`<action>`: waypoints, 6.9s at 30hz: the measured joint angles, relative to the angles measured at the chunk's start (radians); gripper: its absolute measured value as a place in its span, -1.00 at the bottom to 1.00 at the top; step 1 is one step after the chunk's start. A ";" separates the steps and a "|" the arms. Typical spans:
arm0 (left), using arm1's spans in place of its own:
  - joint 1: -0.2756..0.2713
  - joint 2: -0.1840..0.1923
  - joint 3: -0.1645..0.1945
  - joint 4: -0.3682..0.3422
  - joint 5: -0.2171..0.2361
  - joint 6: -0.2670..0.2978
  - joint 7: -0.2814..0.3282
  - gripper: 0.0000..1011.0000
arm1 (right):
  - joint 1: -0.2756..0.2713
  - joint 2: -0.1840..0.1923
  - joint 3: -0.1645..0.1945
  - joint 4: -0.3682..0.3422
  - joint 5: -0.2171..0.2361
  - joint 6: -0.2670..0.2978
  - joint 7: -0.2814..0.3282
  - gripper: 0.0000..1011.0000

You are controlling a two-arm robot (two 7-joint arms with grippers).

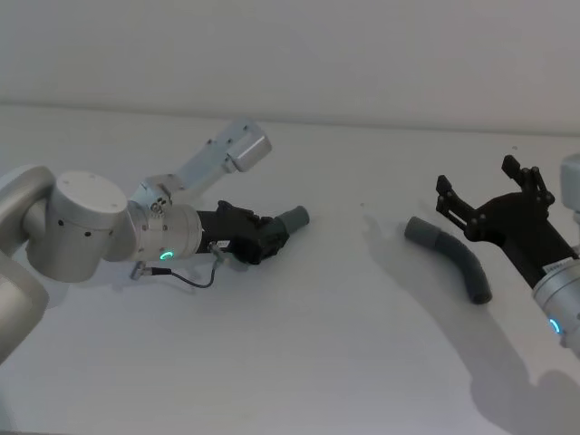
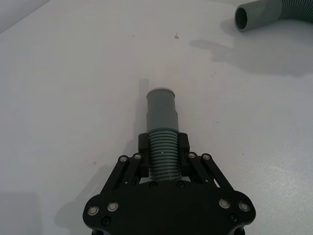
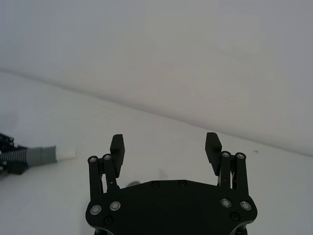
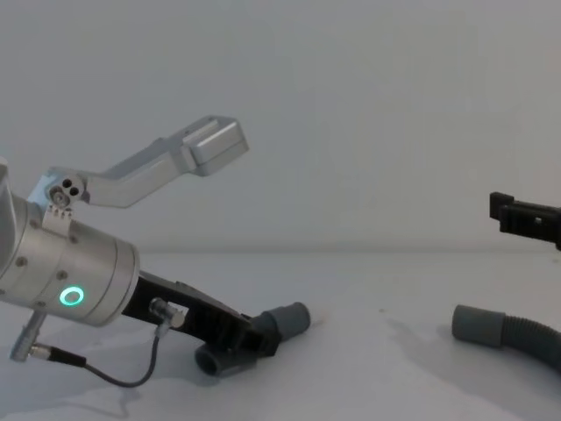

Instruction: Use both hands to pick up one end of the pipe from the table, align the ends, and insert them.

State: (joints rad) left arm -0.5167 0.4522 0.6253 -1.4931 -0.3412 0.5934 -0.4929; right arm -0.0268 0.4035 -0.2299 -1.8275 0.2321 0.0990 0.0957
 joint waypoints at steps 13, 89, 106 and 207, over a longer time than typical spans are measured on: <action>0.000 0.000 0.000 0.000 0.001 0.000 0.000 -0.35 | -0.025 0.081 -0.011 -0.115 -0.063 0.166 0.027 0.98; 0.000 0.000 0.000 0.000 0.001 0.000 0.000 -0.35 | 0.113 0.006 0.050 0.011 0.058 0.594 0.175 0.98; 0.000 0.000 0.000 0.000 0.001 0.000 0.000 -0.35 | 0.121 -0.008 0.059 0.040 0.077 0.633 0.164 0.98; -0.067 0.028 0.033 0.009 0.026 -0.019 -0.077 -0.35 | 0.096 0.017 0.068 0.053 0.048 0.475 0.218 -0.69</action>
State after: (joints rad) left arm -0.5835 0.4806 0.6580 -1.4838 -0.3157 0.5740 -0.5697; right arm 0.0691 0.4202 -0.1622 -1.7745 0.2804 0.5743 0.3136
